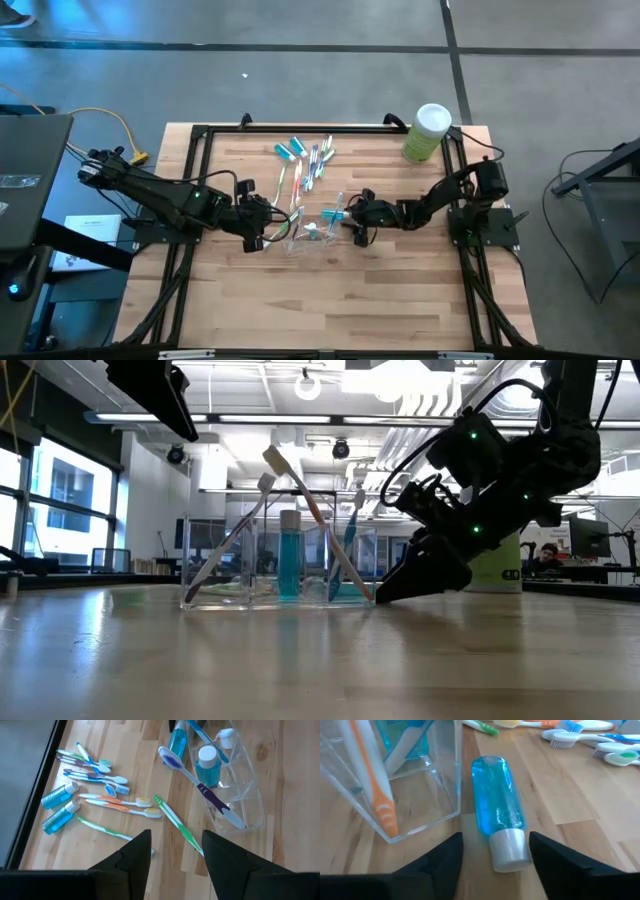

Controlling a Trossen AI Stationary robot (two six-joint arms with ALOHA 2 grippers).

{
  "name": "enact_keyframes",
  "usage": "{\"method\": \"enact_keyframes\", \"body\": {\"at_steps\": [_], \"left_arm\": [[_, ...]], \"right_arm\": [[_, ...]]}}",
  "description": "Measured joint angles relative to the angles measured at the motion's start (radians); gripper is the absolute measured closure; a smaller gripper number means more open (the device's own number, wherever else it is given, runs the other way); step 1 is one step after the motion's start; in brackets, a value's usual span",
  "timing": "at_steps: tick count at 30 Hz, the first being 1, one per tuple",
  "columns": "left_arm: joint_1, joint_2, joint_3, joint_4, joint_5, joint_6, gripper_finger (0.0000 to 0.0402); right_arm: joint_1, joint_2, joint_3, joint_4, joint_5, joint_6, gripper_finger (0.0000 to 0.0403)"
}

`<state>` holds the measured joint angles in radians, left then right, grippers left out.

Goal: Pick & Place toothbrushing station
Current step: Put the blue mouthwash into the transparent organizer

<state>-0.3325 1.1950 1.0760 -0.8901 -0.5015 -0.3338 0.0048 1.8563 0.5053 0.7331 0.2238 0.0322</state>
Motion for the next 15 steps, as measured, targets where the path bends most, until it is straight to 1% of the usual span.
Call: {"method": "enact_keyframes", "body": {"at_steps": [2, 7, 11, 15], "left_arm": [[0.000, 0.000, 0.000, 0.000, 0.001, -0.016, 0.0234], [0.000, 0.000, -0.001, 0.000, 0.006, -0.026, 0.0234], [0.000, 0.000, -0.002, 0.000, 0.006, -0.026, 0.0234], [-0.006, 0.000, -0.038, 0.005, 0.006, -0.034, 0.0234]], "right_arm": [[0.000, 0.001, 0.000, -0.012, -0.005, -0.001, 0.0220], [0.009, 0.000, 0.002, -0.034, 0.003, -0.003, 0.0315], [0.009, -0.009, 0.001, -0.046, 0.003, 0.000, 0.0318], [0.024, -0.011, 0.001, -0.048, 0.027, 0.024, 0.0318]]}}
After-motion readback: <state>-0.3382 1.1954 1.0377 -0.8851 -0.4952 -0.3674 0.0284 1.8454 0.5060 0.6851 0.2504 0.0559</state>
